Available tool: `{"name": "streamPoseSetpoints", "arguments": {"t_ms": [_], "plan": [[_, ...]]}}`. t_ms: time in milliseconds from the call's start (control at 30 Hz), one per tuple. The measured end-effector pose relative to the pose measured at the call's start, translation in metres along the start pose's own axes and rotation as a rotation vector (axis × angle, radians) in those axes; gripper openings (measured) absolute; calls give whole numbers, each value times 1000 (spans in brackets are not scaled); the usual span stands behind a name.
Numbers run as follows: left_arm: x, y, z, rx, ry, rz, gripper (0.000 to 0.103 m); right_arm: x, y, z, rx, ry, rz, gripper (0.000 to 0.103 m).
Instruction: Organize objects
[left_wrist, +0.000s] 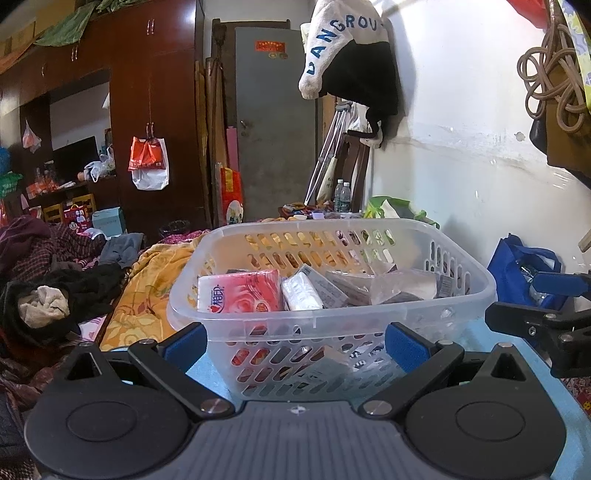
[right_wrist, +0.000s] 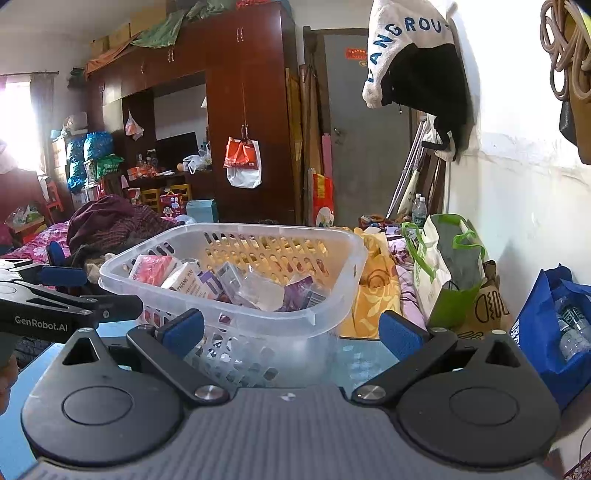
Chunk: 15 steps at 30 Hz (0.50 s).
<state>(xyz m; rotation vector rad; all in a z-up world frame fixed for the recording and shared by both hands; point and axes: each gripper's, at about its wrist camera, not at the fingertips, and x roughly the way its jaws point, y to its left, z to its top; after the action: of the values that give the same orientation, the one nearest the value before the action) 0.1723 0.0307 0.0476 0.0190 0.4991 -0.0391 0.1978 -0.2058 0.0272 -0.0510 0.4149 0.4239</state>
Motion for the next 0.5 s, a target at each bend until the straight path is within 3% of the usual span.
{"name": "streamPoseSetpoints", "arguments": {"t_ms": [500], "plan": [[0,0,0,-1,1,0,103,-2,1,0,-8,-2,3,103]]}}
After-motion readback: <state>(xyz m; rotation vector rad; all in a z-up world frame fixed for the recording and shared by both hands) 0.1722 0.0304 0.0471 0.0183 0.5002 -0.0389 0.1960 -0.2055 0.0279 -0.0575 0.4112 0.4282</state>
